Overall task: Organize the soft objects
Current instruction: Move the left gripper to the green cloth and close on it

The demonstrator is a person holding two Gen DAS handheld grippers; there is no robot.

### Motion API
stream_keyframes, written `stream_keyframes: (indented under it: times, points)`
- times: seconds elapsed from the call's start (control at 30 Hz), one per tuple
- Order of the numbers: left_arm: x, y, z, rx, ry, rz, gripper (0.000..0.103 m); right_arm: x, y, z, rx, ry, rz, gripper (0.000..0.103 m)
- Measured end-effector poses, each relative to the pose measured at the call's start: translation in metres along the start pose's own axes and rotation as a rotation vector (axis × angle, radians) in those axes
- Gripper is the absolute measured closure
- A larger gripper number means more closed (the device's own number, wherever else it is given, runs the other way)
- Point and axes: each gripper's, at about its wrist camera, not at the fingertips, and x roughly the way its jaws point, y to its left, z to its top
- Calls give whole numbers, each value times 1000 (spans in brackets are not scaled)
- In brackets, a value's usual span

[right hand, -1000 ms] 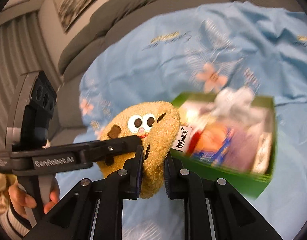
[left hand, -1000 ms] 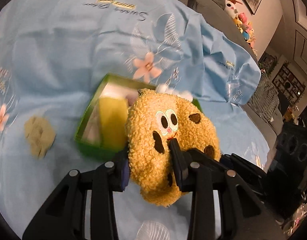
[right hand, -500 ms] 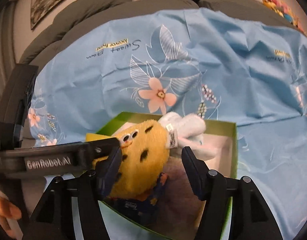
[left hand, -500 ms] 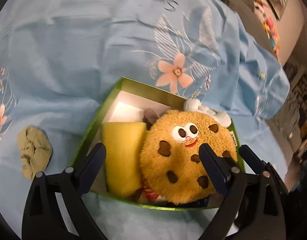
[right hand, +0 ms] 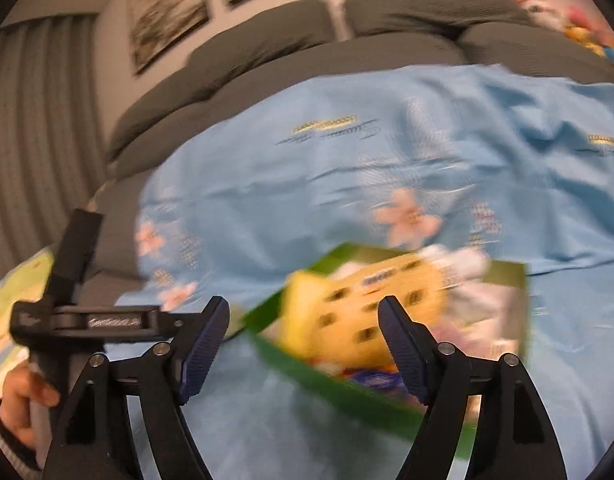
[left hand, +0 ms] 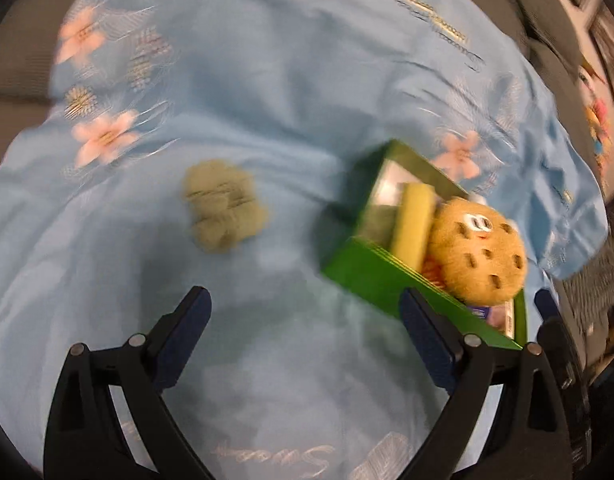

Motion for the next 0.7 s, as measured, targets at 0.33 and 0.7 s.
stream_keyframes:
  times: [0.33,0.7]
  points:
    - [-42,91,5,-140,-66,94,1,67,88,-41,-173,295,217,26]
    - [-56,139,18,-190,-94,126,1,219,148,-39,-234,469,60,25]
